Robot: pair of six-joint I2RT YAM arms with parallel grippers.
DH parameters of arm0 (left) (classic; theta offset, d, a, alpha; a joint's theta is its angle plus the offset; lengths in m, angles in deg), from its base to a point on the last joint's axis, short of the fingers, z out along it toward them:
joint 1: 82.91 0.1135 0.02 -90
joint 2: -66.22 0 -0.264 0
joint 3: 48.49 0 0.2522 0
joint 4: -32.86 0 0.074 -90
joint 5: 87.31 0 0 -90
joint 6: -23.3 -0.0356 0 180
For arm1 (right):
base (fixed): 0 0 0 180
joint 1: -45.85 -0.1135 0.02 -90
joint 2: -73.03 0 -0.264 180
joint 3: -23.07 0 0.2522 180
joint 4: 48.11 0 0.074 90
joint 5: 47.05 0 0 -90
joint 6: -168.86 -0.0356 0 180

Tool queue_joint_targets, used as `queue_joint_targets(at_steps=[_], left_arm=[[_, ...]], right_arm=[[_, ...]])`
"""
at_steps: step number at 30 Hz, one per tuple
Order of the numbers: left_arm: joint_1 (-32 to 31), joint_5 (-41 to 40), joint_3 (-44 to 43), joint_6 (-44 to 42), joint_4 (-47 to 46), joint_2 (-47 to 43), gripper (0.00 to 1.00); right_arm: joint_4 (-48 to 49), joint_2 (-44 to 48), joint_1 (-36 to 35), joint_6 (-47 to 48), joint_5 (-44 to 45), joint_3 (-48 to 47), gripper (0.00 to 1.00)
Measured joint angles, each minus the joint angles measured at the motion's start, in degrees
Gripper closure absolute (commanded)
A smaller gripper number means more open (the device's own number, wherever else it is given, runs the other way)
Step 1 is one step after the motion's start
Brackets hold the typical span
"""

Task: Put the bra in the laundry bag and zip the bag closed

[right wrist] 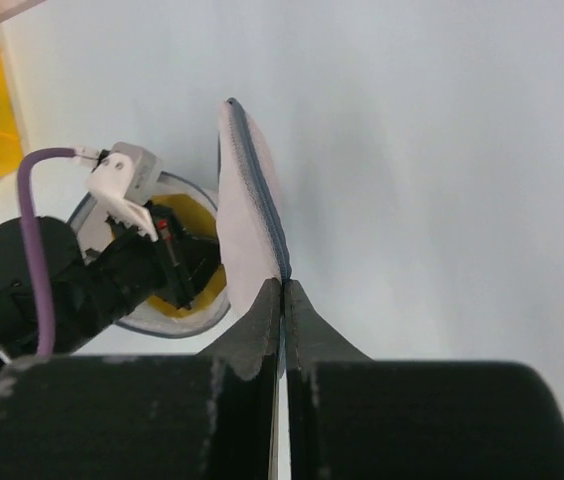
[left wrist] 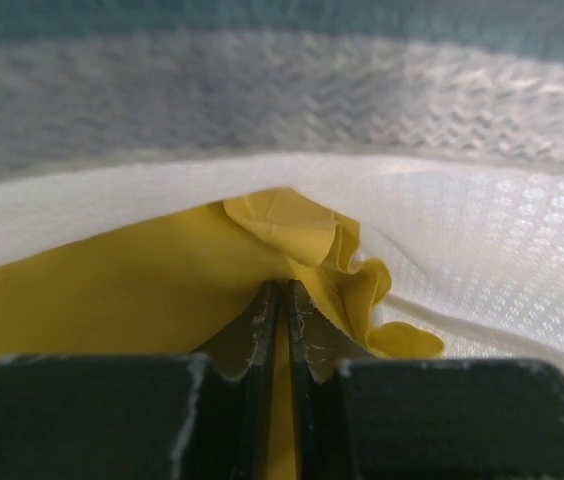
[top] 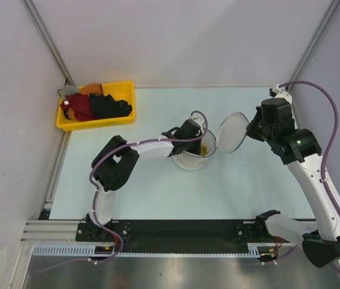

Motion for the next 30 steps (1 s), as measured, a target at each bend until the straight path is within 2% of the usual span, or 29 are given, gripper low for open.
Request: queue_joint_targets(at_steps=[2,3,5,6,10,11,12,14,15,17,18,22,23,25,26,30], left_arm=[[-0.2,0.5,-1.4,0.0,0.8,0.1,0.78],[-0.2,0.7,-2.3,-0.1,1.4,0.1,0.7],[-0.4,0.8,-4.7,-0.2,2.5,0.1,0.62],[-0.5,0.9,-5.6,-0.3,2.5,0.1,0.53],[-0.5,0.9,-6.3,-0.9,4.0,-2.0,0.4],[-0.5,0.9,-6.2,-1.0,5.1,-3.5,0.38],[-0.5,1.0,-6.1,-1.3,6.0,-5.3,0.31],[-0.5,1.4,-5.5,-1.7,6.9,-9.6,0.29],[-0.5,1.8,-4.9,-1.9,7.0,-12.6,0.23],[-0.5,2.3,-3.0,-2.0,7.5,-19.5,0.17],[-0.5,2.5,-2.1,-2.0,7.5,-23.2,0.13],[1.7,5.2,3.7,-1.0,6.8,-38.0,0.09],[3.5,6.4,5.7,-0.3,6.8,-41.5,0.09],[8.8,8.3,10.2,1.1,6.4,-47.6,0.07],[11.9,8.9,12.6,1.8,6.8,-50.4,0.03],[27.7,8.7,20.8,3.9,11.2,-59.6,0.0]], right_arm=[[-0.3,0.1,2.5,0.7,-0.4,-0.1,1.0],[-0.4,0.2,4.0,1.1,-0.6,-0.1,1.0],[-0.4,0.5,7.5,1.9,-1.6,0.0,1.0],[-0.1,0.7,9.3,2.3,-2.2,0.3,1.0],[2.3,3.2,16.7,3.5,-6.1,5.6,1.0],[2.9,3.6,18.2,3.7,-7.2,7.5,1.0],[3.6,3.7,19.4,3.8,-8.5,9.4,1.0],[4.4,3.3,21.0,4.0,-10.7,12.3,1.0],[5.0,3.0,21.9,4.2,-11.9,13.9,1.0],[5.9,2.6,23.2,4.5,-13.8,16.8,0.95],[6.3,2.4,23.8,4.6,-14.5,18.0,0.89],[7.7,2.3,26.5,5.6,-16.8,21.9,0.67],[8.1,2.3,27.1,6.0,-17.1,22.7,0.58],[9.3,2.3,27.9,6.6,-17.6,24.2,0.46],[9.8,2.3,28.1,7.0,-17.8,25.0,0.36],[11.4,0.3,27.9,8.0,-18.3,26.4,0.18]])
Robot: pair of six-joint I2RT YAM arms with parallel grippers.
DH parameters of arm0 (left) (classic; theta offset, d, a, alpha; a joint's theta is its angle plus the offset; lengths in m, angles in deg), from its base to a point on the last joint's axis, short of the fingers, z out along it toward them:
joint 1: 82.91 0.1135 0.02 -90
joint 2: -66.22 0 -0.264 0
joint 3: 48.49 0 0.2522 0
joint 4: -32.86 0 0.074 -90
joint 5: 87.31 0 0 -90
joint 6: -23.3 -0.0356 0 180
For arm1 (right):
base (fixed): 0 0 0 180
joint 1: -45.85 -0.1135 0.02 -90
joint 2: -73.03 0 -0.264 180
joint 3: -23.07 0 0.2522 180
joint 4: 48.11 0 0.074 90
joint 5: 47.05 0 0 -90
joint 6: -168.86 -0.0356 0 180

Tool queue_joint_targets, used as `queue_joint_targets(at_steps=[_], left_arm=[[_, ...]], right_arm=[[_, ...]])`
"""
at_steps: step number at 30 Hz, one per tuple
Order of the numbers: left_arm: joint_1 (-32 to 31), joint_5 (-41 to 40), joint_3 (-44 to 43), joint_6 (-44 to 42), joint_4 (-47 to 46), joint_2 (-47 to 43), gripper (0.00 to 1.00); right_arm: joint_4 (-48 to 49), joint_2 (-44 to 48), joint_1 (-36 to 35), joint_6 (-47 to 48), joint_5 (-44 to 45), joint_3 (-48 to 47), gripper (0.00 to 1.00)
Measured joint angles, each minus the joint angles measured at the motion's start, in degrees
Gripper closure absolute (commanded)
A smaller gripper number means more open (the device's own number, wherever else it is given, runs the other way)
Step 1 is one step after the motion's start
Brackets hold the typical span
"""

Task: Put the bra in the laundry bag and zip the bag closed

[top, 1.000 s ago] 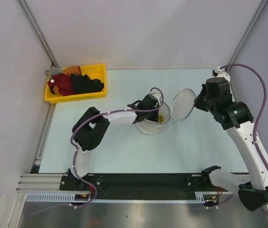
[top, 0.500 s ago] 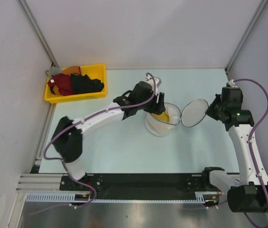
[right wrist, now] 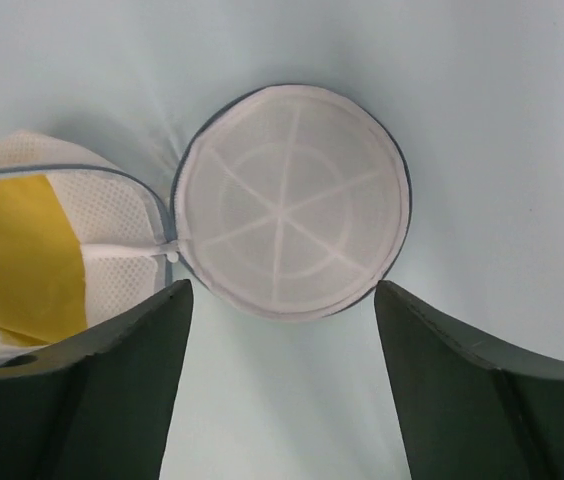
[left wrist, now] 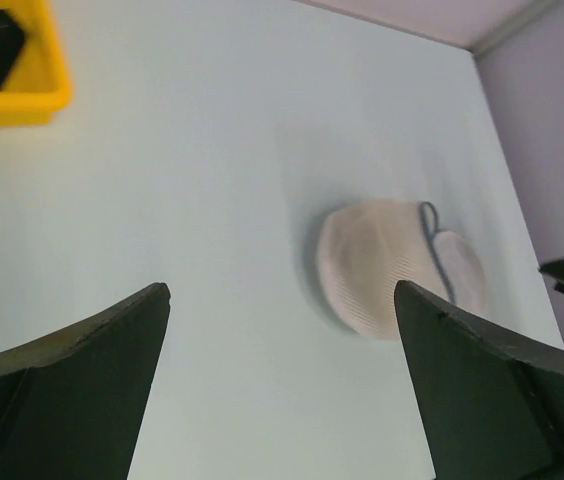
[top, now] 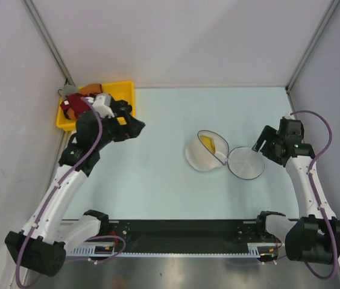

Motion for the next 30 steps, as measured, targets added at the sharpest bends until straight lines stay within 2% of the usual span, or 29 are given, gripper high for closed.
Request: queue_joint_targets(at_steps=[3,7,9,11,13,15,19,25,30], left_arm=[[8.6,0.6,0.9,0.3,4.2,-1.9,0.0],[17.0,2.3,0.9,1.0,6.1,-0.1,0.03],[20.6,3.8,0.9,2.1,5.4,3.1,0.07],[22.7,3.6,0.8,3.0,3.5,6.9,0.17],[24.0,1.1,-0.3,3.1,1.1,12.5,0.24],[24.3,-2.4,-2.7,2.1,-1.1,18.8,0.25],[24.8,-8.3,-12.5,-0.9,-5.4,33.6,0.3],[25.4,-14.8,-35.7,-6.3,-6.1,55.2,0.33],[25.6,-20.5,-45.9,-10.3,-4.1,64.5,0.34]], right_arm=[[0.4,-1.9,-1.6,0.9,2.0,0.0,0.09],[-0.2,-2.5,-6.3,2.0,6.9,-0.9,0.07],[-0.6,-2.5,-9.6,2.1,8.7,-2.4,0.03],[-0.3,-2.4,-13.2,2.0,9.6,-4.2,0.0],[0.5,-2.1,-16.0,1.9,9.9,-4.9,0.0],[0.8,-1.5,-18.7,1.6,9.9,-4.9,0.0],[2.1,-1.0,-23.8,0.1,8.2,-4.7,0.0],[2.6,-0.2,-28.2,-0.8,6.3,-3.3,0.0],[2.1,2.4,-28.3,-0.4,6.2,-2.4,0.0]])
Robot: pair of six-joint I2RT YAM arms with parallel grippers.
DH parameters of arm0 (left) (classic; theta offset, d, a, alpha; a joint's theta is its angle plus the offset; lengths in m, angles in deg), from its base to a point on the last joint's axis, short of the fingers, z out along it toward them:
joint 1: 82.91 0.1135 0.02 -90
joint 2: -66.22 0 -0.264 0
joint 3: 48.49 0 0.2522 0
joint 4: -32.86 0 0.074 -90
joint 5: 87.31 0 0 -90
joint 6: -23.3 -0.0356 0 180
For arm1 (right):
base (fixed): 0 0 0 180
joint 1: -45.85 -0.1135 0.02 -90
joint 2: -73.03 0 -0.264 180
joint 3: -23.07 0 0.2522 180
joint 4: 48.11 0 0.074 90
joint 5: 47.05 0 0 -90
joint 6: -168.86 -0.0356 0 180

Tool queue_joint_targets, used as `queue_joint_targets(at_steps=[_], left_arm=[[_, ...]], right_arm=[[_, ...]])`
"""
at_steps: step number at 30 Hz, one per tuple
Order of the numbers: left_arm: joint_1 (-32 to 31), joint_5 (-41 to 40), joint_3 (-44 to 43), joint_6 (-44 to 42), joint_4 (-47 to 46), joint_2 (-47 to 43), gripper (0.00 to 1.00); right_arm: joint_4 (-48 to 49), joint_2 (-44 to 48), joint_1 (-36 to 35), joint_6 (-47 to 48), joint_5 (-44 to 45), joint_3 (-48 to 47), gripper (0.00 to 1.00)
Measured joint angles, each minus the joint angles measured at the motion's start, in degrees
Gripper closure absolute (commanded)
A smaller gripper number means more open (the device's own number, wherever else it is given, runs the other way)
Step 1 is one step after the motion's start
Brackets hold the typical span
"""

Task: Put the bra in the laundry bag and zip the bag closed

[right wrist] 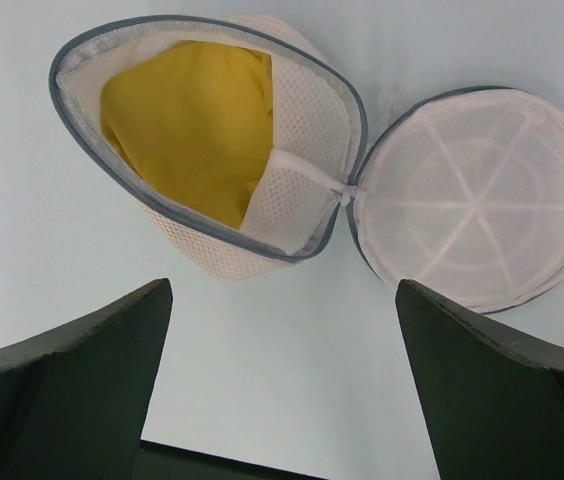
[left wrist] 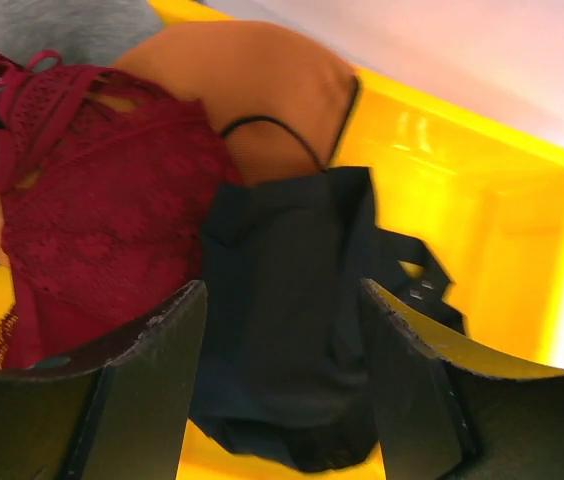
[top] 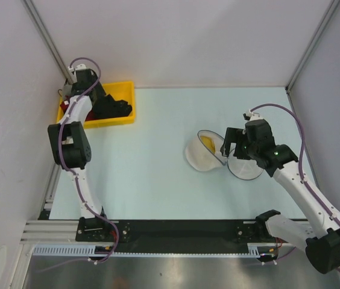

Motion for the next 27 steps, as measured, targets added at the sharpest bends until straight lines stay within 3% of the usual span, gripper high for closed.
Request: queue_joint_targets(at_steps=[3,9,10,11,16,20,27], left_arm=[[0.0,-2.7,-3.3,-1.2,1.7,3.5,0.34],[0.1,-5.1,-5.3,-2.9,4.4,8.0,0.73],[0.1,-5.4,-5.4,-3.4,4.8,8.5,0.89],[0.1,-5.6,-5.5,-3.8,5.1,8.9,0.99],[0.1,-4.9,-8.8,-4.9,8.4,8.9,1.0],[0.1,0.0,-8.3,-2.1,10.2,3.8,1.0],[0.1,11.5,-1.8,3.0,10.3,-18.4,1.0]], right_arm=[[-0.1,1.4,0.0,0.6,0.0,0.0,0.0],[0.1,1.7,0.0,1.1,-0.5,0.5,0.0],[0.1,1.7,0.0,1.1,-0.7,0.7,0.0],[0.1,1.7,0.0,1.1,-0.9,0.8,0.0],[-0.4,2.0,0.0,1.0,-1.1,0.9,0.0],[-1.0,3.0,0.0,0.9,-1.7,0.9,0.0],[-1.2,4.1,0.0,0.0,-5.4,0.9,0.0]])
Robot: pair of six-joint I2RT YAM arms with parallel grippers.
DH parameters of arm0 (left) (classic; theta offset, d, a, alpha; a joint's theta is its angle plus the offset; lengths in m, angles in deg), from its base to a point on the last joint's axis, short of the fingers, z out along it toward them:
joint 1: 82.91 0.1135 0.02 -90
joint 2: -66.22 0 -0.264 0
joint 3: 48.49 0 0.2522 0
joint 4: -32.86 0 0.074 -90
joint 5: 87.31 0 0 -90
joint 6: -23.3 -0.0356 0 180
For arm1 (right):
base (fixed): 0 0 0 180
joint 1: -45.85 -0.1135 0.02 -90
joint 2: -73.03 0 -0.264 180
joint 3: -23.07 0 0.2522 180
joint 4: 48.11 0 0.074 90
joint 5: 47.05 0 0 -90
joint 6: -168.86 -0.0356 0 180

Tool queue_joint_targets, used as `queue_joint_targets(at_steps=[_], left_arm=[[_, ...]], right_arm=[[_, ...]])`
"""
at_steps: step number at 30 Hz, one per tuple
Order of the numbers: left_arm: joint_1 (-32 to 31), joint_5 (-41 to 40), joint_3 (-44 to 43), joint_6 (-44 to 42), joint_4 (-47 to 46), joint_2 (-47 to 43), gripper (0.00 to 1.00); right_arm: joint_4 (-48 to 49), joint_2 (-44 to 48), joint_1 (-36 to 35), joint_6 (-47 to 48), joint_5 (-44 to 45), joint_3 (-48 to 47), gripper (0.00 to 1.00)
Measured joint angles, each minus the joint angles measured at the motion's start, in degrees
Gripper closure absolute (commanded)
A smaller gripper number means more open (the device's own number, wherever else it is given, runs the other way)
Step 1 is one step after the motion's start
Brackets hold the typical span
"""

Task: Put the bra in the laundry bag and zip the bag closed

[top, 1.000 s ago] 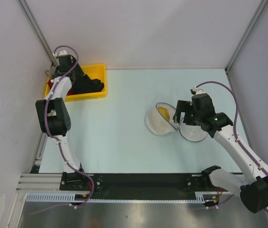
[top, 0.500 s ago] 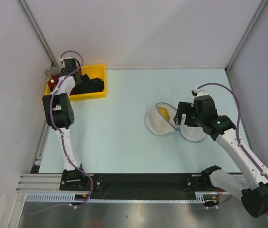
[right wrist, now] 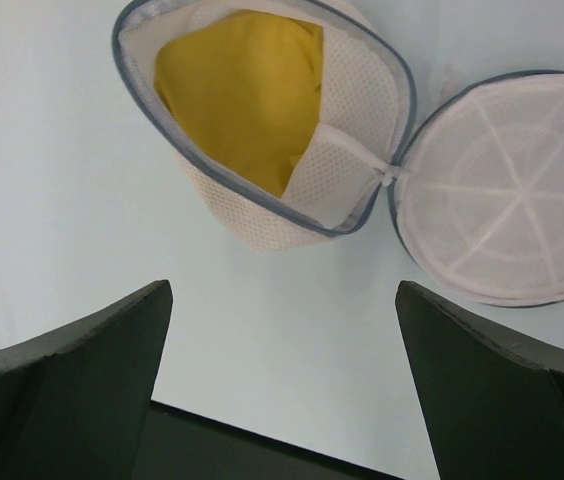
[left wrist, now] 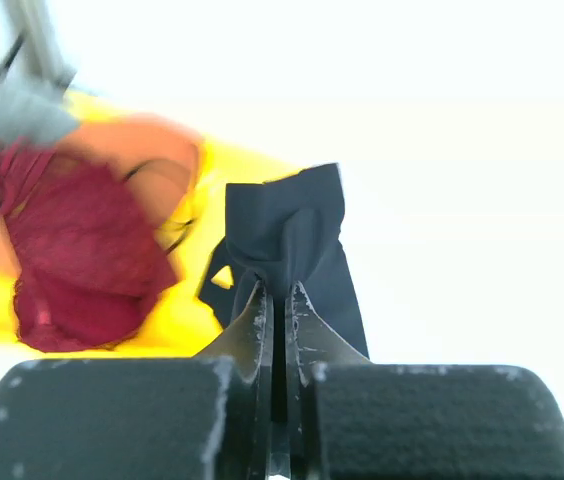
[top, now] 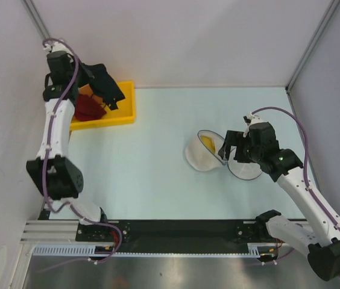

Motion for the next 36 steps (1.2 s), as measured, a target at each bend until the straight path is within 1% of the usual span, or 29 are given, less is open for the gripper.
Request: queue_joint_targets(at_steps=[3,6,8,11,14,16,19,23,27,29,33,36], left_arm=[[0.0,5.7,8.5,2.3,-3.1,-13.8,1.0],[-0.1,10.8,20.3,4.7,-7.0,-25.6,1.0],[-0.6,15.1,30.8,6.6,-9.6,-33.4,1.0],[-1.8,20.9,43.6,9.5,-11.9,-39.5,1.0],[-4.3,24.8,53.2,11.3,-12.3,-41.8,1.0],[-7.0,26.9,57.4,12.2,-12.1,-42.8,1.0],[-12.4,30.3,60.9,12.7,-12.2,-45.3,1.0],[-18.4,33.0,61.8,12.4,-11.4,-50.8,1.0],[-21.2,36.6,62.3,12.2,-10.8,-58.0,1.0],[-22.4,39.7,62.9,12.8,-11.1,-60.6,1.0],[-25.0,45.5,65.7,14.8,-12.9,-62.3,1.0],[-25.8,47.3,67.4,14.9,-13.1,-61.4,1.0]], right_arm=[[0.1,0.5,-0.1,-0.4,-2.3,0.1,0.0],[0.5,0.8,-0.6,-0.7,-5.0,0.1,0.0],[0.9,0.8,-1.7,-1.1,-6.8,0.1,0.0],[1.5,0.8,-4.0,-2.3,-9.0,0.1,0.0],[2.6,0.8,-7.1,-3.7,-9.8,0.8,0.0],[2.9,0.8,-9.6,-4.8,-9.8,1.4,0.0],[3.3,0.8,-13.6,-6.3,-9.0,2.2,0.0],[3.3,0.8,-17.0,-8.0,-7.5,2.3,0.0],[2.6,0.8,-18.8,-9.9,-5.3,1.9,0.0],[1.9,1.4,-19.7,-11.1,-4.3,1.7,0.0],[0.5,5.6,-20.7,-13.7,-2.5,1.6,0.0],[0.2,8.0,-20.8,-15.2,-1.4,1.6,0.0]])
